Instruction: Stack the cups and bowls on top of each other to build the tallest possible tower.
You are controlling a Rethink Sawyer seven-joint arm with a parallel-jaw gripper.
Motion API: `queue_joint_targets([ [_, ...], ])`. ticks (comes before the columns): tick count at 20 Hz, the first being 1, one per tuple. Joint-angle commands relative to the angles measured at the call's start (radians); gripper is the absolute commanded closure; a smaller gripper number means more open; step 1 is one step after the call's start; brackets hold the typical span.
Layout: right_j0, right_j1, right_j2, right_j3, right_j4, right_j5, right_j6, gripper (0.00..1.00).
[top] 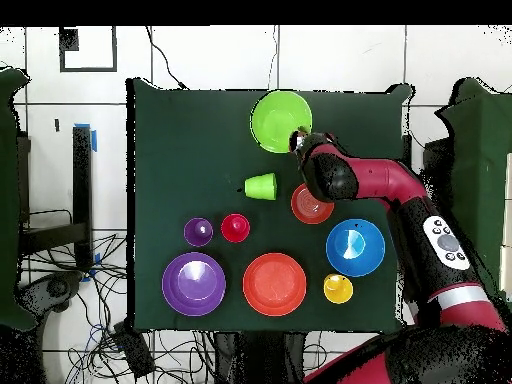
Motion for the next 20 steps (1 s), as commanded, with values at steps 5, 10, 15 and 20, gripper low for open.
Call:
queue_joint_targets([
  [5, 0.079, 0.052, -0.178, -0.014, -0.037, 0.105, 0.017, 1.00],
  [10, 0.096, 0.044, -0.197, -0.017, -0.018, 0.129, 0.012, 1.00],
  [15, 0.111, 0.038, -0.215, -0.018, 0.002, 0.132, 0.018, 1.00],
  [20, 0.115, 0.038, -0.227, -0.015, 0.018, 0.126, 0.013, 1.00],
])
